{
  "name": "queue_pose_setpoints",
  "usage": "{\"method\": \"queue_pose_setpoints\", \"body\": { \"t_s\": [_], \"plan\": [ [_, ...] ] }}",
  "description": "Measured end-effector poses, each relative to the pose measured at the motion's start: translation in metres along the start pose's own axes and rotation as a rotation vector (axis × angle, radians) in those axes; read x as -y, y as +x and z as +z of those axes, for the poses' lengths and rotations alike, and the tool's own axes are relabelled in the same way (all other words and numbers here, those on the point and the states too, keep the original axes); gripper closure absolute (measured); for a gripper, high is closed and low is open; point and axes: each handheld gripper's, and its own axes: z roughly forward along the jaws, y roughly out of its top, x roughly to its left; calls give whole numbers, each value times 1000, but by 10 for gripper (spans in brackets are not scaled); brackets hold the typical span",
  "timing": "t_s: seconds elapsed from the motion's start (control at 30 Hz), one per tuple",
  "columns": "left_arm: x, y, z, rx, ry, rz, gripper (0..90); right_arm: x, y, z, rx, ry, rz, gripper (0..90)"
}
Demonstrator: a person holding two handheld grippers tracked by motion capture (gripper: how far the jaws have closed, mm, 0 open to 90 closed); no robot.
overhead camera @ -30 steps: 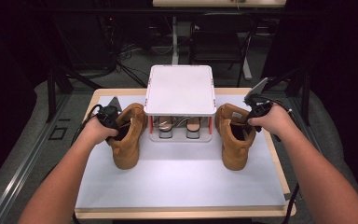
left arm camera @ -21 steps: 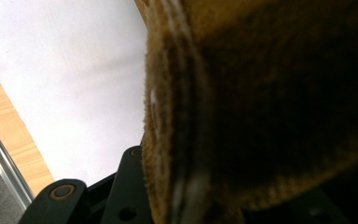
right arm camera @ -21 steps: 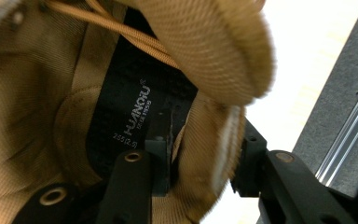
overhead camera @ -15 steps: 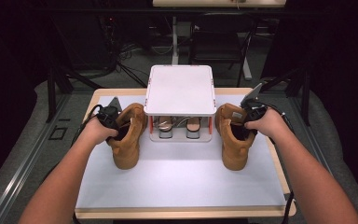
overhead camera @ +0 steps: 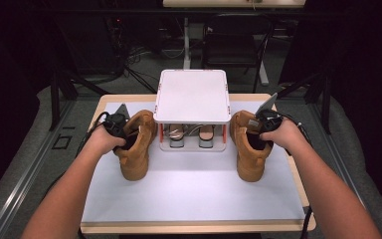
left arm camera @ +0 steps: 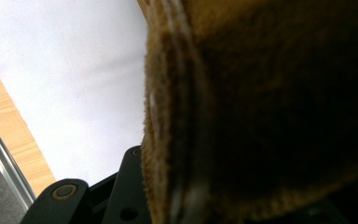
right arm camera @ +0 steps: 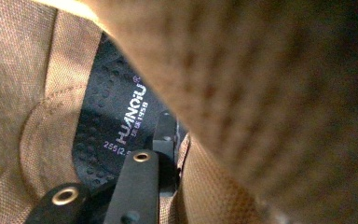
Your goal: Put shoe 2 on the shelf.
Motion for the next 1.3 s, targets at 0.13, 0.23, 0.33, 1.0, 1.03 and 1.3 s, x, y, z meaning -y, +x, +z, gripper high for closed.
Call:
{"method": "queue_pose_setpoints", "body": {
  "t_s": [0.13,0.23,0.33,1.0,1.03,1.3],
  "plan": [
    [0,1,1,7,5,-11,716,1,0,1,6,-7,7,713],
    [-1,1,1,15,12,-16,720,0,0,1,10,7,0,709],
    [-1,3,4,46,22,-26,731,1,3,1,38,-7,8,677],
    [-2,2,3,21,28,-58,808,-1,3,2,16,13,59,821],
    [-3,2,3,21,31,-60,816,-2,2,0,19,40,41,827],
    [-2,7,4,44,31,-89,849,-2,0,1,5,33,59,855]
  ]
}}
